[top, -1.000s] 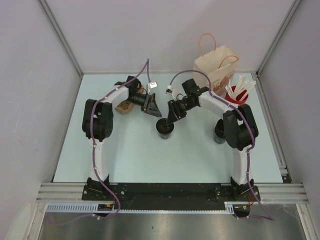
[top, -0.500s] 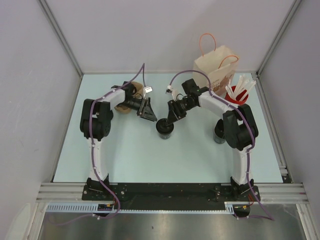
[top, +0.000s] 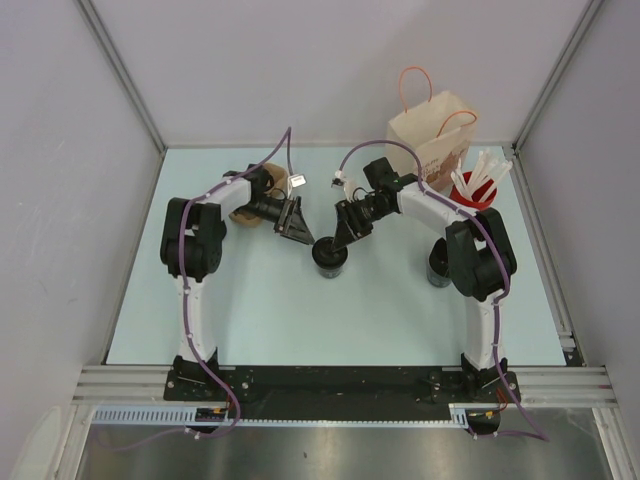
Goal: Pack the takeout coffee
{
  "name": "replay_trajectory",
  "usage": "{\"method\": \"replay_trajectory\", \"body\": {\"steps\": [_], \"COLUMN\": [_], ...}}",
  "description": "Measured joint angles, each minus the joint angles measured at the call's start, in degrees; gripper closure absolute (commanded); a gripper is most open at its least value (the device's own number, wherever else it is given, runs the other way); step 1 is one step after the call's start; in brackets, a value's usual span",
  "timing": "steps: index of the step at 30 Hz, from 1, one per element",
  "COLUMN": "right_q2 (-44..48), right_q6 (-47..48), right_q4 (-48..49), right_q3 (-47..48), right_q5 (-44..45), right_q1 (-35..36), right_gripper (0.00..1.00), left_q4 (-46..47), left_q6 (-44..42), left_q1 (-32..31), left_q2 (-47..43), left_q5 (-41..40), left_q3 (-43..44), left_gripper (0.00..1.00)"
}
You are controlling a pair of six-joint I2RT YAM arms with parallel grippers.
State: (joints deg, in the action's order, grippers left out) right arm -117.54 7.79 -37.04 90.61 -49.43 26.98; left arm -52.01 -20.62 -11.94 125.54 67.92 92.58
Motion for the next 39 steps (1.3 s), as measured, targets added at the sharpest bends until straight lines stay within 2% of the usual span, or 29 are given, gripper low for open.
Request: {"method": "replay_trajectory", "body": {"steps": [16, 21, 25, 27, 33, 39], "right_q2": [0.0, 0.0, 0.0, 0.0, 0.0, 0.1], "right_q6": [0.0, 0.0, 0.0, 0.0, 0.0, 0.1], "right_q4": [0.0, 0.0, 0.1, 0.1, 0.2, 0.3], "right_q3": [0.0, 0.0, 0.0, 0.0, -0.1, -0.3], "right_q5": [0.1, 0.1, 0.2, 0.2, 0.3, 0.5], "right_q1": [0.0, 0.1, 0.1, 0.1, 0.2, 0.3], "right_gripper": [0.56, 0.56, 0.56, 0.56, 0.56, 0.56], "left_q4": [-2.2, -2.3, -2.7, -3.2, -4.3, -5.9], "left_q6": [-1.9, -1.9, -0.2, 1.2, 4.0, 5.2], "left_q1": [-1.2, -1.3, -1.3, -1.4, -1.4, -1.6], "left_q2": [0.0, 0.0, 0.0, 0.0, 0.2, 0.7], "left_q5": [0.0, 0.0, 0.3, 0.9, 0.4, -0.8], "left_q3": [0.0, 0.0, -0.2, -0.2, -0.2, 0.5], "left_gripper": [0.4, 0.47, 0.66, 0.7, 0.74, 0.72]}}
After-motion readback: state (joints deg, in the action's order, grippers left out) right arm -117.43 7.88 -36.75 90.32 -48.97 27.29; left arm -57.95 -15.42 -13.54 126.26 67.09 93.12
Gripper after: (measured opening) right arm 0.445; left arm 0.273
